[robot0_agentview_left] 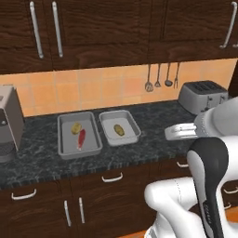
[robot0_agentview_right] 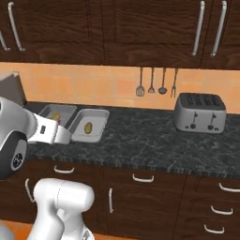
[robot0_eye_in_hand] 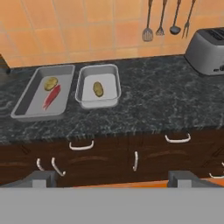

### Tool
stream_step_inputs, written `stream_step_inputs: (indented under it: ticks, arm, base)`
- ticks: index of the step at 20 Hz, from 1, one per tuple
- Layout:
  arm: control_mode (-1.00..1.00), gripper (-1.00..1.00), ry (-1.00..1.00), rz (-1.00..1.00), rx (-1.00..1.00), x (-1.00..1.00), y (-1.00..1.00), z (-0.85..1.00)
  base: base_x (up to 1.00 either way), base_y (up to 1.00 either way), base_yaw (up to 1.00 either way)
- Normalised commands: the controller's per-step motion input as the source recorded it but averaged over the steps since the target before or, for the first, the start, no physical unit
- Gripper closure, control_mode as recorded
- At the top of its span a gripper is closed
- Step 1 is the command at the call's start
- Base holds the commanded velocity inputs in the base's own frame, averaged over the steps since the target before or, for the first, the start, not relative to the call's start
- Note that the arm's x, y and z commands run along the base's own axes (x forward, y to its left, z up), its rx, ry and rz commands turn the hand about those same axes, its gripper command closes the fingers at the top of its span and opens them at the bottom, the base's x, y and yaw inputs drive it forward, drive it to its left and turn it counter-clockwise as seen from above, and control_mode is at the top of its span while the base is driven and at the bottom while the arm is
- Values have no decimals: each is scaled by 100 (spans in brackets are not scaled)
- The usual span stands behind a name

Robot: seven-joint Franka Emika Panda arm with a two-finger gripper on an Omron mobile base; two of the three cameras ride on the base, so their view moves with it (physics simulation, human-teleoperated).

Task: Place one potato and one steak in each tupperware on the nearby counter, to pack two identical lunches.

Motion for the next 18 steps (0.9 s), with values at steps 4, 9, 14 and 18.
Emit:
stream_step_inputs:
  ticks: [4,9,14,18]
  arm:
    - [100,-100,0,0,0,0,0,0]
    - [100,-100,0,0,0,0,0,0]
    - [100,-100,0,0,0,0,0,0]
    - [100,-100,0,0,0,0,0,0]
  base:
    - [0,-86,5]
    - [0,-100,7]
    - [-20,-98,16]
    - [-37,-76,16]
